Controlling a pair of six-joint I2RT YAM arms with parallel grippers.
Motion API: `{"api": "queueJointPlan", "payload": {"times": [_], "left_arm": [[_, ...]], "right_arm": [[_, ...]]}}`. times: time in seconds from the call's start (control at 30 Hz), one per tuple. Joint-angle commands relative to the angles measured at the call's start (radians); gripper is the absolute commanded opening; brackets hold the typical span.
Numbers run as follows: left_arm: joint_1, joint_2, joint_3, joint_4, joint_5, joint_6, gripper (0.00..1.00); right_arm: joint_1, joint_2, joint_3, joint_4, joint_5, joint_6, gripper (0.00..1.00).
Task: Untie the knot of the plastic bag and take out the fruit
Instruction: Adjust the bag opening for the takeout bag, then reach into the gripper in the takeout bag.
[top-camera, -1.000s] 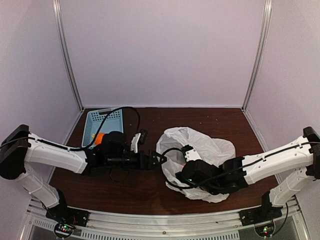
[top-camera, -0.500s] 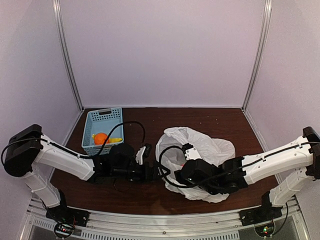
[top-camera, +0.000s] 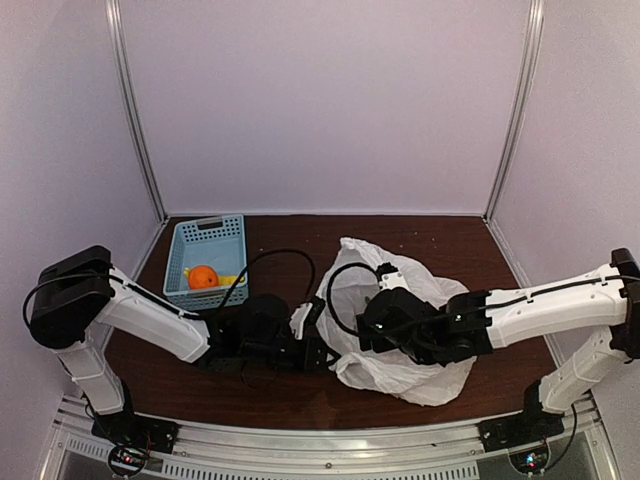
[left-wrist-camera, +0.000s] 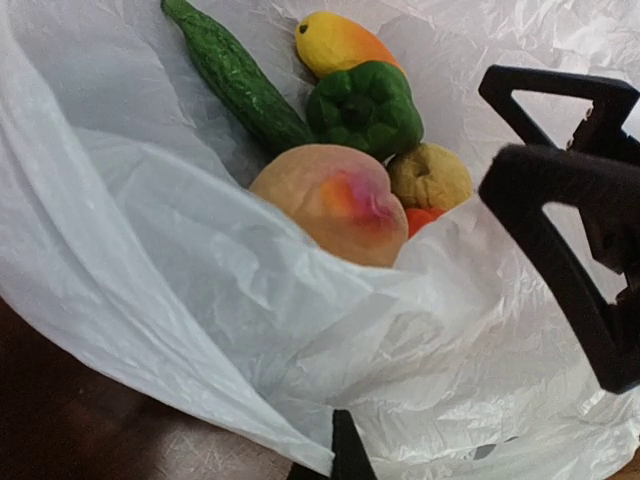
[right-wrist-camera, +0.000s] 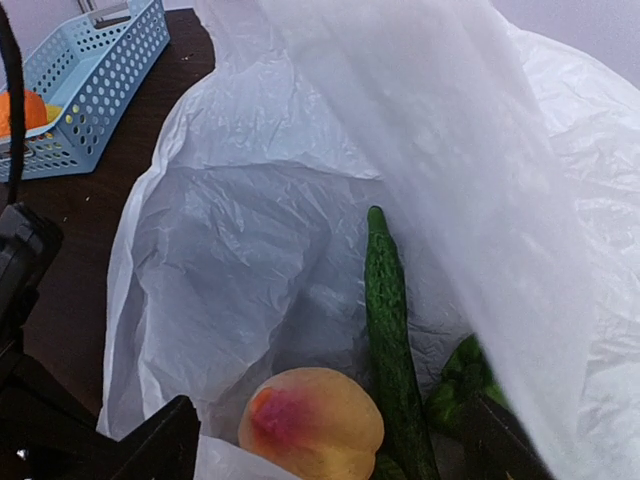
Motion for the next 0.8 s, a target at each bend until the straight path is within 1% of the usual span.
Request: {"api": "queueJointPlan", "payload": {"times": [0.0, 0.17, 0.23, 0.33, 0.4, 0.5, 0.57, 0.77], "left_arm": [[-0.014, 0.013, 0.068, -0.112, -0.026, 0.195, 0.0], [-0.052, 0.029, 0.126, -0.242, -0.087, 0.329, 0.0], [-0.072, 0.033, 0.146, -0.281, -0.113, 0.368, 0.0], [-0.095, 0.035, 0.155, -0.307, -0.138, 0.388, 0.0], [-0.099, 0.039, 0.149, -0.307, -0.136, 0.385, 0.0], [-0.111, 0.043, 0.144, -0.328, -0.156, 0.397, 0.0], [-0.122, 0.045, 0.149, -0.353, -0.184, 0.412, 0.0], [-0.123, 0.063, 0.148, -0.383, -0.2, 0.43, 0.0]], "right_arm": [[-0.057, -0.003, 0.039, -0.074, -0.023, -0.013, 0.92], [-0.12, -0.008, 0.038, -0.025, -0.067, -0.011, 0.92], [-0.133, 0.004, 0.046, -0.015, -0.058, -0.005, 0.92], [-0.152, 0.043, 0.062, 0.001, -0.024, 0.0, 0.92], [-0.172, 0.076, 0.08, 0.02, -0.032, -0.029, 0.92], [-0.203, 0.115, 0.11, 0.006, -0.053, -0.068, 0.91], [-0.216, 0.124, 0.109, 0.012, -0.107, -0.113, 0.91], [-0.239, 0.151, 0.071, -0.014, -0.28, -0.208, 0.91]]}}
